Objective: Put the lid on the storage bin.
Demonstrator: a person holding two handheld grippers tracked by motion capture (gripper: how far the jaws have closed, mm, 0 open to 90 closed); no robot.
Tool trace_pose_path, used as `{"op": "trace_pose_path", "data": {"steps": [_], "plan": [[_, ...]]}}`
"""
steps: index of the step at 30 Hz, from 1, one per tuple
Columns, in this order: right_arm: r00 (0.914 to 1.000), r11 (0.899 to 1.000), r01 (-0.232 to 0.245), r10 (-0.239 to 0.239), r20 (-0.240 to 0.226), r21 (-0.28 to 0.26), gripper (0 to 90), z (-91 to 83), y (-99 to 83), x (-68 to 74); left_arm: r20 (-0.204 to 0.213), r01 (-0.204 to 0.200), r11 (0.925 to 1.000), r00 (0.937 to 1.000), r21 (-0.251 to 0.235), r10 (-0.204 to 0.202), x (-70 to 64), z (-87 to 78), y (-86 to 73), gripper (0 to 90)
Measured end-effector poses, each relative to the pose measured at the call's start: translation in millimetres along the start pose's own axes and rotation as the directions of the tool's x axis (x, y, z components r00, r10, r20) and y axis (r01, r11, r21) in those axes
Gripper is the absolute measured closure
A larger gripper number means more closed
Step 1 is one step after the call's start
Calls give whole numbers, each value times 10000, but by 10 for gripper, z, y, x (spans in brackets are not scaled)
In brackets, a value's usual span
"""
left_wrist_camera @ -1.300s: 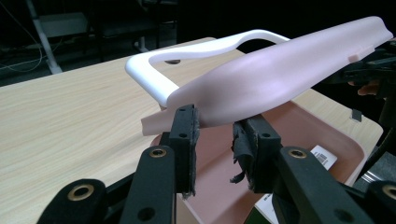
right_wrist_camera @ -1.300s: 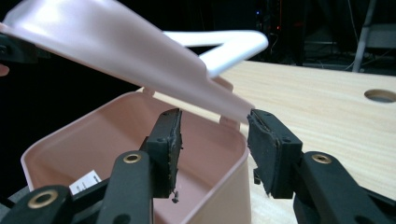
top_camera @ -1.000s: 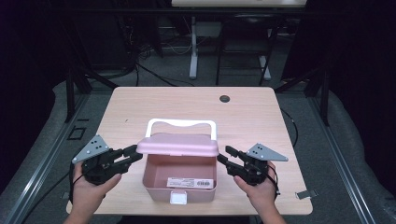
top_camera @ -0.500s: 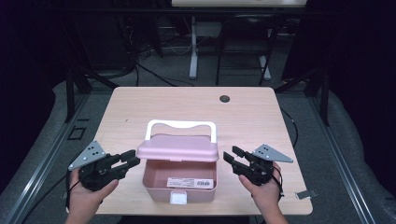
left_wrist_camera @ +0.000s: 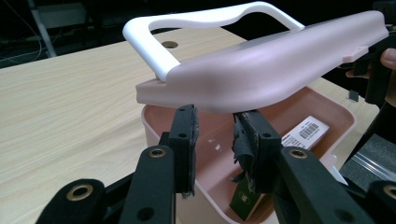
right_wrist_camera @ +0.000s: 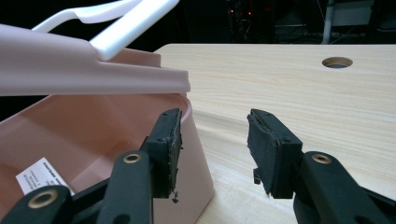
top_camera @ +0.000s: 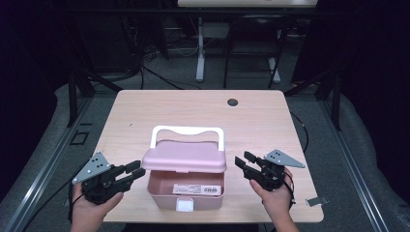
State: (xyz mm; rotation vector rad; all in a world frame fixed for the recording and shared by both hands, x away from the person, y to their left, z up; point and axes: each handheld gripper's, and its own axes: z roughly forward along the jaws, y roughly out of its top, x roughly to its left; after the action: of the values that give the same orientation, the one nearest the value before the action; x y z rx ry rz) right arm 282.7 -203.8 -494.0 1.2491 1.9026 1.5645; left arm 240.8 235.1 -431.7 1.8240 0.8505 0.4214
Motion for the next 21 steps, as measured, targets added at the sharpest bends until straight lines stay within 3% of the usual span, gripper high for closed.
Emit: {"op": "trace_pose_path", "data": {"steps": [21], "plan": [[9997, 9997, -191, 190, 122, 125, 541, 24, -47, -48, 42, 125, 9997, 9999, 186, -126, -21, -10, -132, 686]]}}
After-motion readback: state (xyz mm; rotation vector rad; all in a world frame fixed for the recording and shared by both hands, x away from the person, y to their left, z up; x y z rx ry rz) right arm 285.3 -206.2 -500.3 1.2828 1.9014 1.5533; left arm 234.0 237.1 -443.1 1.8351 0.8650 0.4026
